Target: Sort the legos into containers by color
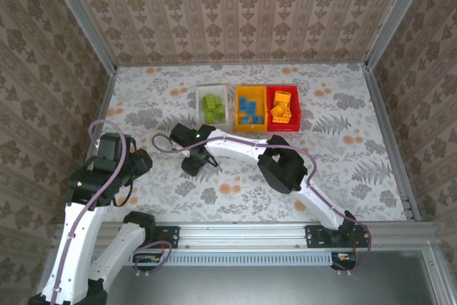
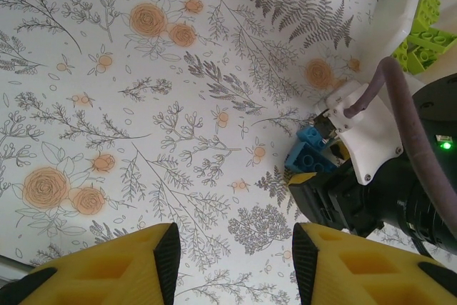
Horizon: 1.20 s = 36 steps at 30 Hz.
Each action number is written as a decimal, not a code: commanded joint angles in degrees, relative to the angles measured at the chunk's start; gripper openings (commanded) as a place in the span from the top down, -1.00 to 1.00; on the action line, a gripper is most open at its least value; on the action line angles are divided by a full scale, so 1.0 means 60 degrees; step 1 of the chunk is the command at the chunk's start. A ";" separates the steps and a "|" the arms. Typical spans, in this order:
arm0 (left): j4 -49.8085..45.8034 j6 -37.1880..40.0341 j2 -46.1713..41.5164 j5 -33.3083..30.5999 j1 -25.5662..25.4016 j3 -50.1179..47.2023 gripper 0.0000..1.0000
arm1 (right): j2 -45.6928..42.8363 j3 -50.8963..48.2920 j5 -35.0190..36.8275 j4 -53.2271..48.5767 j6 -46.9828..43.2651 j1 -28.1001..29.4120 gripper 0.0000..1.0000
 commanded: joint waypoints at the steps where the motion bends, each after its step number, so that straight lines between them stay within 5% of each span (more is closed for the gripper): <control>1: 0.0038 -0.0060 0.0010 0.0053 -0.0001 -0.0005 0.04 | -0.0457 -0.0542 -0.0083 -0.0030 0.0130 0.0167 -0.13; 7: 0.0596 0.0054 0.0090 0.0660 -0.0008 -0.0340 0.01 | -0.1344 -0.1469 -0.0111 0.0284 0.0441 0.0237 0.24; 12: 0.1664 0.0282 0.0417 0.1639 -0.0007 -0.0650 -0.01 | -0.3001 -0.2511 -0.0093 0.0638 0.1182 0.0012 0.32; 20: 0.3716 0.0770 0.2238 0.2109 -0.1393 -0.0376 -0.12 | -0.5252 -0.3807 -0.0355 0.0741 0.3228 -0.2227 0.31; 28: 0.5389 0.2114 0.5305 0.1273 -0.3842 0.1923 -0.23 | -0.3691 -0.1647 -0.0359 -0.0561 0.4802 -0.4334 0.32; 36: 0.5800 0.3180 0.7835 0.1124 -0.4593 0.4133 -0.28 | -0.1277 0.1255 -0.0075 -0.2539 0.5852 -0.5179 0.27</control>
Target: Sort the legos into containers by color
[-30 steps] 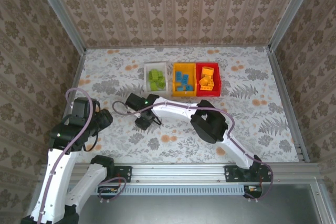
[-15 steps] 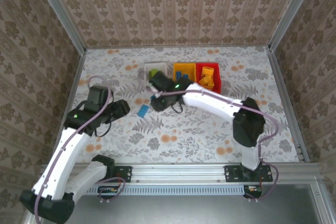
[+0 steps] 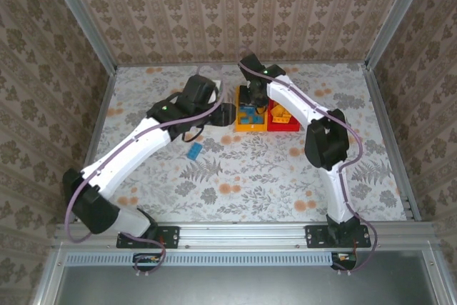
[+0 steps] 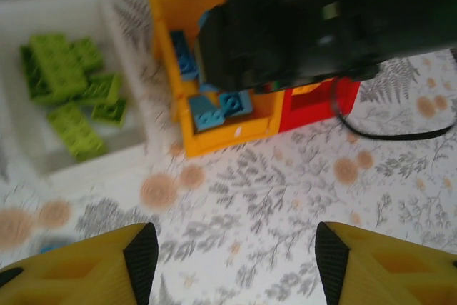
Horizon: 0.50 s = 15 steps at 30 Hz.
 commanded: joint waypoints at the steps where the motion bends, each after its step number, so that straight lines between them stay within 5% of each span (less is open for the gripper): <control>1: 0.0224 0.0711 0.0653 -0.0218 -0.0156 0.0626 -0.28 | 0.0825 0.1200 0.0246 -0.1660 0.0813 -0.0218 0.25; 15: -0.0275 0.0304 0.0848 -0.0296 0.0170 0.0370 -0.29 | 0.1341 0.2345 0.0128 -0.2043 0.0926 -0.0218 -0.21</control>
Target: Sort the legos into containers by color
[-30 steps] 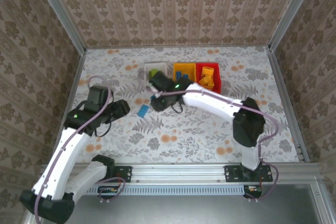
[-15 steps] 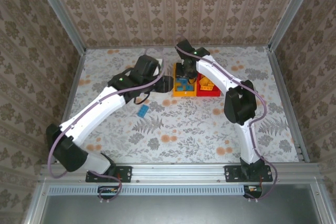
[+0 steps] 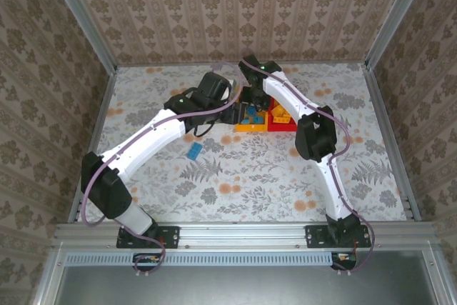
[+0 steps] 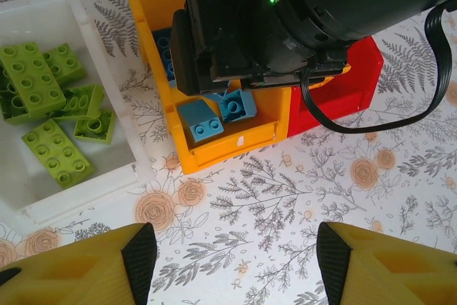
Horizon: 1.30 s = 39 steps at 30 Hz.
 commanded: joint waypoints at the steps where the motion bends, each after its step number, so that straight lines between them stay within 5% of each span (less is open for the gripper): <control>1: -0.0457 -0.0108 -0.0431 -0.0255 0.0343 -0.0280 -0.30 | -0.0559 0.0225 0.0064 -0.0107 0.0031 0.0132 -0.19; 8: -0.1626 -0.0277 -0.1001 -0.0472 0.1595 -0.1636 -0.42 | -0.2647 -0.1287 -0.0097 0.1392 -0.0236 0.0500 -0.11; 12: -0.1832 0.0025 -0.0706 -0.0381 0.2162 -0.2166 -0.49 | -0.4520 -0.3624 -0.0384 0.2608 -0.0484 0.0632 -0.11; 17: -0.2283 0.0798 0.0668 -0.0540 0.2278 -0.2012 -0.53 | -0.6930 -0.7369 -0.2624 0.4883 -0.1510 0.0782 -0.38; 22: -0.2181 0.0937 0.1503 -0.0298 0.2399 -0.2170 -0.55 | -0.7932 -0.9198 -0.4042 0.4728 -0.2283 0.1035 -0.58; 29: -0.1830 0.1168 0.2177 -0.0051 0.2384 -0.2370 -0.50 | -0.8262 -1.0117 -0.4143 0.4708 -0.2120 0.1188 -0.59; 39: -0.1315 0.1061 0.2545 -0.0203 0.2468 -0.2789 -0.14 | -0.7917 -0.9795 -0.4091 0.4699 -0.2003 0.1339 -0.55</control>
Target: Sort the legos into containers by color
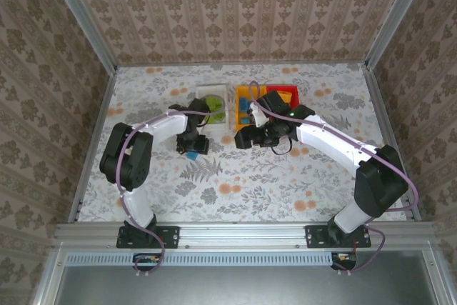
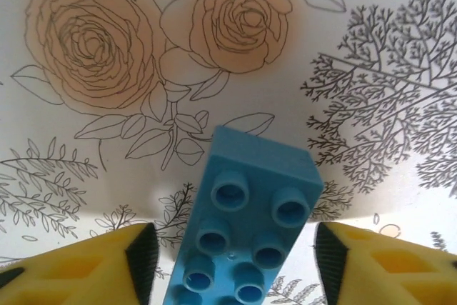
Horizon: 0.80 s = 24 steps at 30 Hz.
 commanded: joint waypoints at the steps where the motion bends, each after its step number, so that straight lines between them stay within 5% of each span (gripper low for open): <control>1: 0.0196 0.0128 0.0065 -0.0010 0.0035 -0.0135 -0.03 | -0.0046 0.0281 -0.0275 0.0128 0.0008 0.0060 -0.54; 8: 0.0268 -0.0077 -0.0551 -0.0322 -0.0332 -0.0347 0.43 | 0.0036 0.0529 -0.0054 0.0043 -0.0022 0.0042 -0.50; 12: -0.0390 -0.0442 -0.1084 -0.0559 -0.0811 0.0296 0.47 | -0.0394 0.0555 0.0531 0.0165 0.0252 -0.0153 -0.46; 17: -0.1242 -0.0863 -0.1015 -0.0276 -0.1359 0.2573 0.48 | -0.1377 0.0225 0.1771 0.0552 0.1237 -0.1139 -0.48; 24: -0.1337 -0.0954 0.1118 0.0329 -0.1869 0.6447 0.48 | -0.1288 0.0335 0.1631 0.1173 0.2586 -0.2723 -0.48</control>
